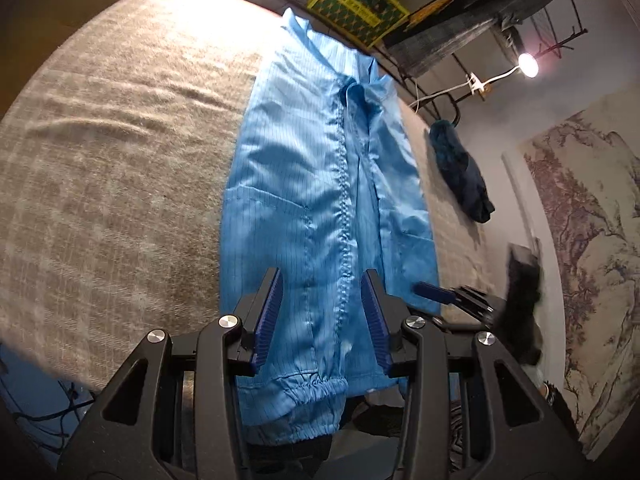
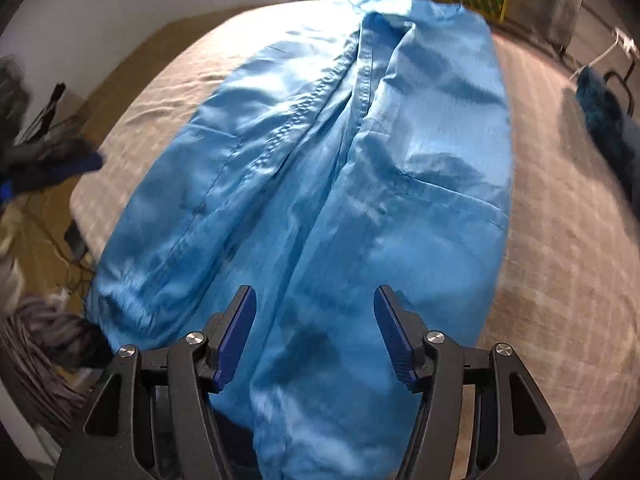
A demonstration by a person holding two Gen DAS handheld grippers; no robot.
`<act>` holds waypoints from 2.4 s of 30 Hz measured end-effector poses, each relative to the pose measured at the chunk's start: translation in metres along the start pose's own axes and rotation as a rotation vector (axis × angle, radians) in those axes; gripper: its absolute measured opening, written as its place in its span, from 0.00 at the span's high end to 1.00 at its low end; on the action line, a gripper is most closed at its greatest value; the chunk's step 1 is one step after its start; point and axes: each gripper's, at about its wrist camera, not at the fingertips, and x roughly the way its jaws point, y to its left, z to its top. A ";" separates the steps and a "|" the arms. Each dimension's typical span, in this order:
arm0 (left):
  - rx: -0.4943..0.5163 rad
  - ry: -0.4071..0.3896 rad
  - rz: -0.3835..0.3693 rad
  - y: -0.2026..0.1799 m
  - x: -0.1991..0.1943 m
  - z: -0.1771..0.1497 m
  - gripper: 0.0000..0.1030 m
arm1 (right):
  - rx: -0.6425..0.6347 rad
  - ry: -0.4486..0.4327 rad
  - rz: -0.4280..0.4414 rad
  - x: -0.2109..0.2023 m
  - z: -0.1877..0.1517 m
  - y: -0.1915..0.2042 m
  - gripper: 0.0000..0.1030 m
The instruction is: Fold large clothes
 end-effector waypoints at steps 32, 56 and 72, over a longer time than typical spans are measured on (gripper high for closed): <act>0.170 0.029 0.025 -0.024 0.004 -0.034 0.61 | -0.039 0.157 -0.056 0.016 -0.024 0.006 0.66; 0.198 0.075 0.039 -0.021 0.014 -0.044 0.61 | -0.245 0.101 -0.076 -0.005 -0.071 0.032 0.67; 0.255 0.095 0.045 -0.034 0.030 -0.061 0.46 | -0.288 0.039 -0.014 -0.005 -0.079 0.052 0.94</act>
